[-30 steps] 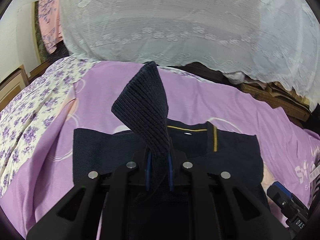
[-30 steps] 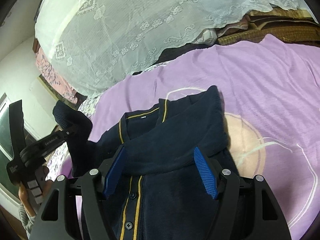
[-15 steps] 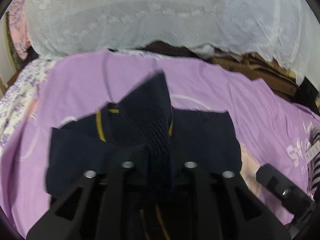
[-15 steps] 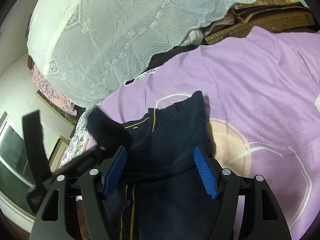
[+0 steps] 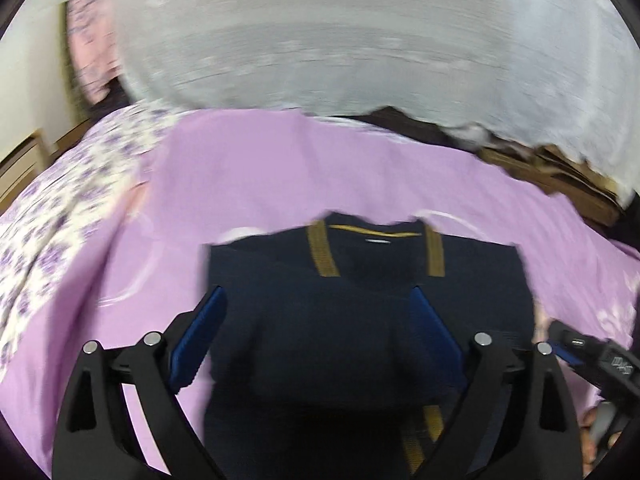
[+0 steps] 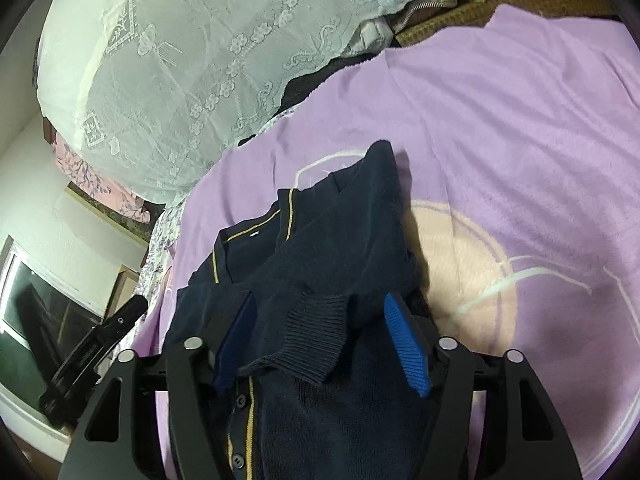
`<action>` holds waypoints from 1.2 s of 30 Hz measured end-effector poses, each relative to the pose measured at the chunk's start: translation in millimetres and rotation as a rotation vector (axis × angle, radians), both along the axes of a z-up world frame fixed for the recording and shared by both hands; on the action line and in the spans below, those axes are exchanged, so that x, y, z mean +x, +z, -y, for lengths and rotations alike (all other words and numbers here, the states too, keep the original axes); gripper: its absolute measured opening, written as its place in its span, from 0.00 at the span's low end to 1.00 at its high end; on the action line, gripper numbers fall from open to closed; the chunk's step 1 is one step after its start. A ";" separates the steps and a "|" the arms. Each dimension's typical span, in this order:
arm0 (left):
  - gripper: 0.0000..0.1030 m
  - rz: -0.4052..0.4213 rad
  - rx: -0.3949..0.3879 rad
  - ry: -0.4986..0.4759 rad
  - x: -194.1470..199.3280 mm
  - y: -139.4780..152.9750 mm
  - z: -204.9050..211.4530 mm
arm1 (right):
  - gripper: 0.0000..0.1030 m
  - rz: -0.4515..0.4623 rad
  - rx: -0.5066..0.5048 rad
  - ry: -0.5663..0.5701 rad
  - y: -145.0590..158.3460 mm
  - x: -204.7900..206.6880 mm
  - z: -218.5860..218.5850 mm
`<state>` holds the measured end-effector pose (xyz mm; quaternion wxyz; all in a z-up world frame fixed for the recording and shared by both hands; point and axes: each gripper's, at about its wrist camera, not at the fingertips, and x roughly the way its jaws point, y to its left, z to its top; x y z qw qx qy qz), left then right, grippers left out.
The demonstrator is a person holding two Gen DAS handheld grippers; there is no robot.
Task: Fold small clothes
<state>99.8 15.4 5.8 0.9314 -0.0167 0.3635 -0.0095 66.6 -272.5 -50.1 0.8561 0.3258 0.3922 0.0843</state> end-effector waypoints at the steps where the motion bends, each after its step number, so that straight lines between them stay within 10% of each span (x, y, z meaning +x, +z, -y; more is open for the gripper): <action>1: 0.87 -0.003 0.010 0.046 1.3 -2.1 -16.7 | 0.62 -0.011 0.012 0.011 -1.9 -0.2 -0.8; 10: 0.87 -0.077 0.022 0.140 16.0 -35.4 -68.7 | 0.51 -0.127 0.008 0.042 -22.8 -4.1 -25.7; 14: 0.87 -0.126 0.074 0.141 24.9 -57.1 -63.5 | 0.16 -0.148 -0.027 0.041 -27.9 6.3 -33.1; 25: 0.92 -0.087 0.070 0.178 20.5 -41.3 -64.2 | 0.12 0.141 -0.333 0.058 68.9 24.3 -37.5; 32: 0.96 -0.207 0.187 0.189 45.0 -78.2 -53.2 | 0.00 -0.094 -0.292 -0.046 -30.3 57.9 14.6; 36: 0.96 -0.196 0.134 0.199 40.6 -64.0 -61.5 | 0.02 -0.044 -0.238 -0.064 -13.7 48.2 23.0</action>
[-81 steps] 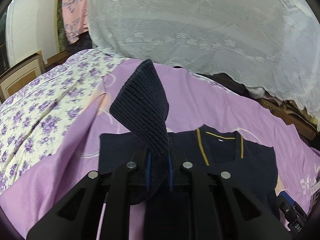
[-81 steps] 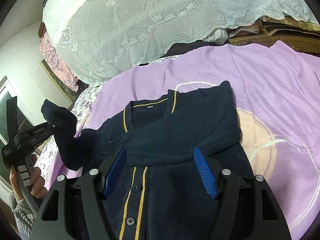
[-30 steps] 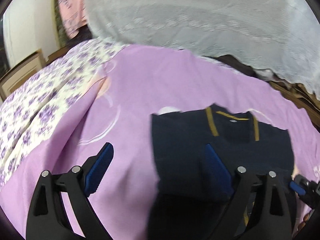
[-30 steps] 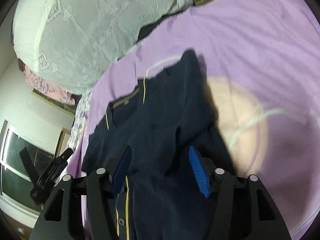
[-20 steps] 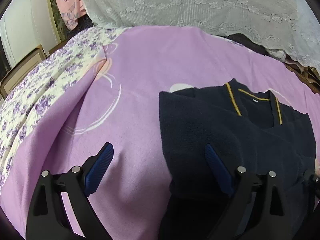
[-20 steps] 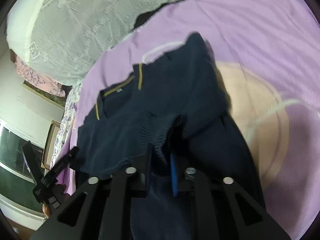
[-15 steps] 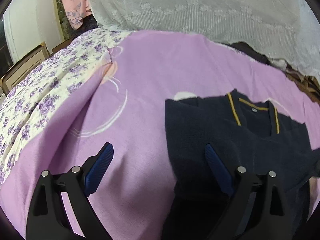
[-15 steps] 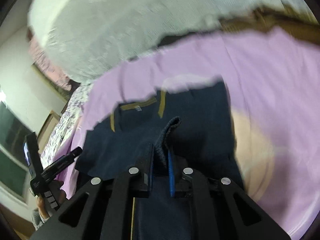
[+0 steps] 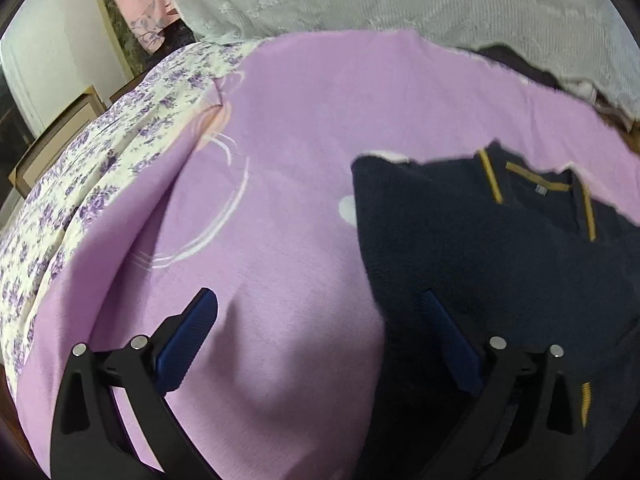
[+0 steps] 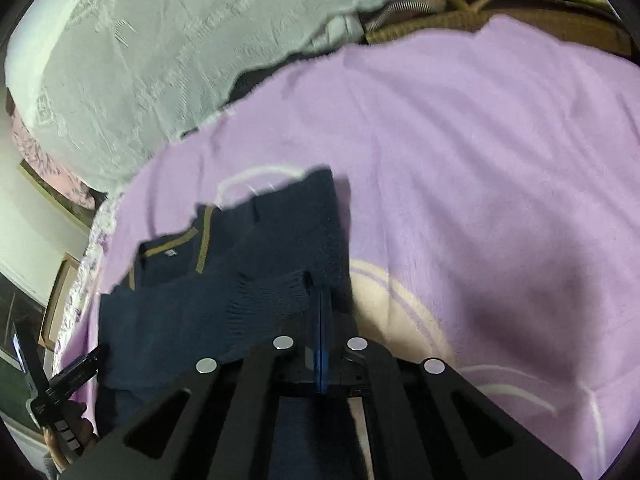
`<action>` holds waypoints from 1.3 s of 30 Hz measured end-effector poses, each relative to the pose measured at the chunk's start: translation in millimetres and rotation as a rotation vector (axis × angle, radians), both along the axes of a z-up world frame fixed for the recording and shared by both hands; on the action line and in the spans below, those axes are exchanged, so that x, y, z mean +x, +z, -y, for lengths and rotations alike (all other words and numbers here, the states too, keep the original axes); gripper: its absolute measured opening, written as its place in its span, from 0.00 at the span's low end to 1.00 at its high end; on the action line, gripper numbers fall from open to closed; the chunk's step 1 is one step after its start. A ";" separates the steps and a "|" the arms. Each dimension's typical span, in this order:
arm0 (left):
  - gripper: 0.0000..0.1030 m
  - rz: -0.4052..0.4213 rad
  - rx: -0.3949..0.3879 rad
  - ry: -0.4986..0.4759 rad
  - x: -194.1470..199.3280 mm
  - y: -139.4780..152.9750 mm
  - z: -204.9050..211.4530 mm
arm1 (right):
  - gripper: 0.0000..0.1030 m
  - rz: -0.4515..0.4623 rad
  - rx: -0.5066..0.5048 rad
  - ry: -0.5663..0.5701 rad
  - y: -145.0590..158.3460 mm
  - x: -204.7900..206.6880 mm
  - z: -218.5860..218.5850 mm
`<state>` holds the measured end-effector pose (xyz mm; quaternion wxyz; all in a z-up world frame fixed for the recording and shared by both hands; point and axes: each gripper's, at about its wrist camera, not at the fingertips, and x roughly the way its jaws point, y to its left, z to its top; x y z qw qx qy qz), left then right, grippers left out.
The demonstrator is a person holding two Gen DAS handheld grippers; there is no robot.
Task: Fold small clothes
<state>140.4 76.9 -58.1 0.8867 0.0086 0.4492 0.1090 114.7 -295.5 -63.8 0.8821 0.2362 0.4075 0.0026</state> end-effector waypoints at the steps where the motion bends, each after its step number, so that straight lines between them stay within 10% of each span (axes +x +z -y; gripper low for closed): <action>1: 0.96 0.017 -0.006 -0.002 -1.3 7.5 -0.3 | 0.02 0.026 -0.024 0.008 9.2 -2.7 -3.6; 6: 0.96 0.048 0.060 -0.028 13.0 24.0 18.6 | 0.05 0.063 -0.045 0.154 38.0 6.1 -44.9; 11: 0.96 -0.062 0.134 -0.036 47.5 -16.3 31.1 | 0.00 -0.115 -0.105 0.182 -2.5 45.0 -63.8; 15: 0.96 -0.031 0.152 -0.050 35.4 -6.9 30.2 | 0.00 -0.087 -0.070 0.163 -1.7 38.8 -55.9; 22: 0.96 -0.001 0.134 -0.138 -12.9 -3.3 31.2 | 0.28 -0.047 -0.145 0.248 8.7 -13.7 -70.7; 39: 0.95 0.051 -0.025 -0.196 -118.2 2.9 27.1 | 0.38 0.045 -0.256 0.288 28.6 -101.7 -95.1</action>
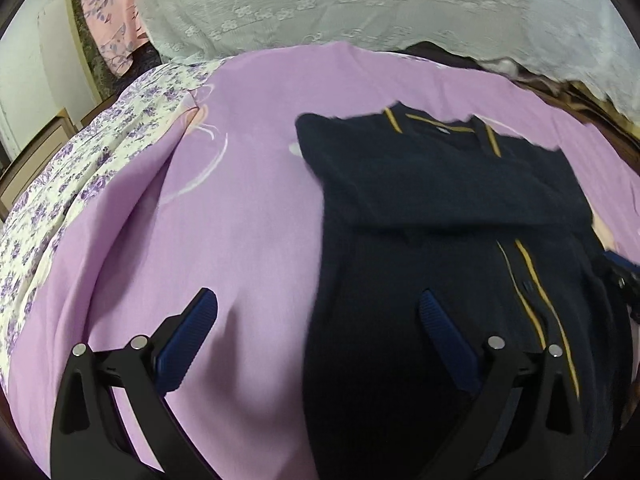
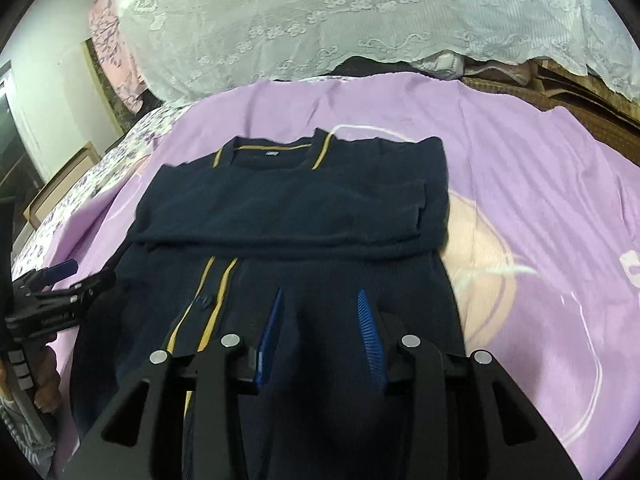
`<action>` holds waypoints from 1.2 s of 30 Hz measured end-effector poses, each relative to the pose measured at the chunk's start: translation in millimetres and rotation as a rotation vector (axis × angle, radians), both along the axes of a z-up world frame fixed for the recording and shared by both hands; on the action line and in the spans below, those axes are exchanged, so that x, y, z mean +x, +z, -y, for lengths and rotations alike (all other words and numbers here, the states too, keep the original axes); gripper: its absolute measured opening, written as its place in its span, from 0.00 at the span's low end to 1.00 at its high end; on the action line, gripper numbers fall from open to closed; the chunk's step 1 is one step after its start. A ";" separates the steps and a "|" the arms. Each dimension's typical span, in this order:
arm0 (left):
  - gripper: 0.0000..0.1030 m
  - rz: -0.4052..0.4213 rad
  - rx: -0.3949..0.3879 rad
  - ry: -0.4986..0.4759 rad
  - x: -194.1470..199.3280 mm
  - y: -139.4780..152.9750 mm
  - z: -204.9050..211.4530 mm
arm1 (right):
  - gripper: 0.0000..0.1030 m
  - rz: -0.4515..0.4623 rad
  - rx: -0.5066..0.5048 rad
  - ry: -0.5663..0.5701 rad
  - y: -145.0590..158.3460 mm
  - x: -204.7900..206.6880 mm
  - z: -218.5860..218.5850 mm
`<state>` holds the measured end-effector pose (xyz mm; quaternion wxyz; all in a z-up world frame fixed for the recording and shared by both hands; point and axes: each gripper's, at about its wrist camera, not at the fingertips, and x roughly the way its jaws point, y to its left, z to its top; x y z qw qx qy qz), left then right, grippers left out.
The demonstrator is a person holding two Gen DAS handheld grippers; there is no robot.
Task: Fold small clothes
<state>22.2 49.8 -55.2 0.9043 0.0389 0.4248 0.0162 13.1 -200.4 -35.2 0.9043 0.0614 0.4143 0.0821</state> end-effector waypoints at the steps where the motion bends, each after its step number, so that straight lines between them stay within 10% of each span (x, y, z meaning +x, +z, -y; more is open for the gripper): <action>1: 0.95 -0.003 0.006 -0.016 -9.7 -1.5 4.0 | 0.38 0.000 -0.003 0.010 0.1 -4.5 -3.3; 21: 0.96 -0.044 0.165 -0.102 -74.0 -33.6 43.4 | 0.58 -0.051 -0.028 0.046 -24.7 -58.7 -13.3; 36: 0.96 -0.057 0.064 -0.073 -83.7 -37.9 30.6 | 0.97 -0.021 0.112 0.089 -26.2 -81.8 2.0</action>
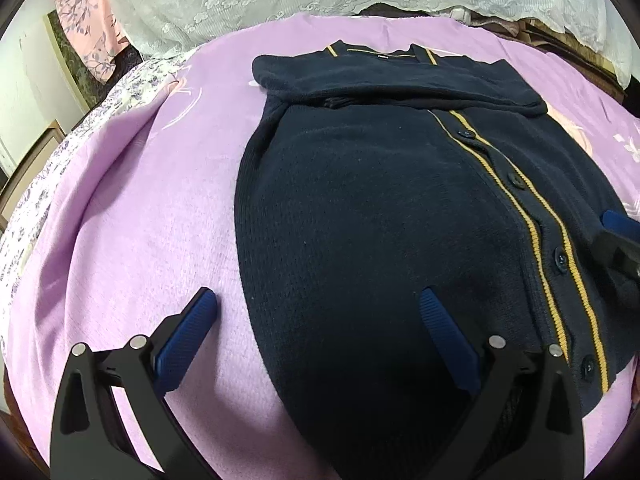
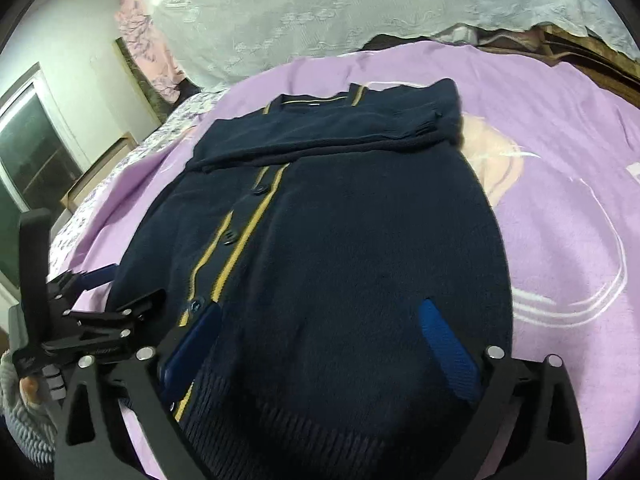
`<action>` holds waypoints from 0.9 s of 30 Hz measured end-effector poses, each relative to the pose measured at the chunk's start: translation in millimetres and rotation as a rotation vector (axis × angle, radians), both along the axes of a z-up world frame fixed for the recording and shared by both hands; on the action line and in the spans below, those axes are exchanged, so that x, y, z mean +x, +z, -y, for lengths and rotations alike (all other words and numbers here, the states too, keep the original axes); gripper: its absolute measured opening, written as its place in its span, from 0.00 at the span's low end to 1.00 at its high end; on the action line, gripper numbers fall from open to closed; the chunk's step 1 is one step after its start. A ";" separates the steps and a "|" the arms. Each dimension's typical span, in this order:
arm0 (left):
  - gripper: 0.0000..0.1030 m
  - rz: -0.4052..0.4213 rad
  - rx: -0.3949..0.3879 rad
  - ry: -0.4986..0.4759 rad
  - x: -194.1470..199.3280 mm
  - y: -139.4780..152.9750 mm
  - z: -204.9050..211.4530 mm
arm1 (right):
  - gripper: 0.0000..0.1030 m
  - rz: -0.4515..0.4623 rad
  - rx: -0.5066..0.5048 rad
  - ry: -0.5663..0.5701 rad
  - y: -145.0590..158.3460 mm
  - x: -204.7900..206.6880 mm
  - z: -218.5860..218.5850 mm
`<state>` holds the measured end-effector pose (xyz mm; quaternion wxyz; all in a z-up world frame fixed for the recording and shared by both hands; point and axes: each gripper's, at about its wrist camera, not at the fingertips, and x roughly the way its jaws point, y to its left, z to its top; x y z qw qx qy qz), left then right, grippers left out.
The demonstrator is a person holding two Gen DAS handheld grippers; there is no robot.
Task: Fold small clothes
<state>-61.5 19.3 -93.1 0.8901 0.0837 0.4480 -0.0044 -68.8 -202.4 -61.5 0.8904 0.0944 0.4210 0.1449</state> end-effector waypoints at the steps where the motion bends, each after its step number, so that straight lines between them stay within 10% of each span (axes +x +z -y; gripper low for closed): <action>1: 0.96 0.000 -0.005 -0.002 -0.8 0.5 -0.6 | 0.97 0.004 -0.006 -0.001 0.7 -1.6 -0.7; 19: 0.95 -0.050 -0.395 -0.126 -30.7 14.3 -33.8 | 0.95 0.044 0.070 -0.158 14.2 -50.4 52.4; 27: 0.95 -0.087 -0.492 -0.170 -32.7 12.8 -34.4 | 0.67 -0.009 0.118 -0.223 2.1 -58.9 76.5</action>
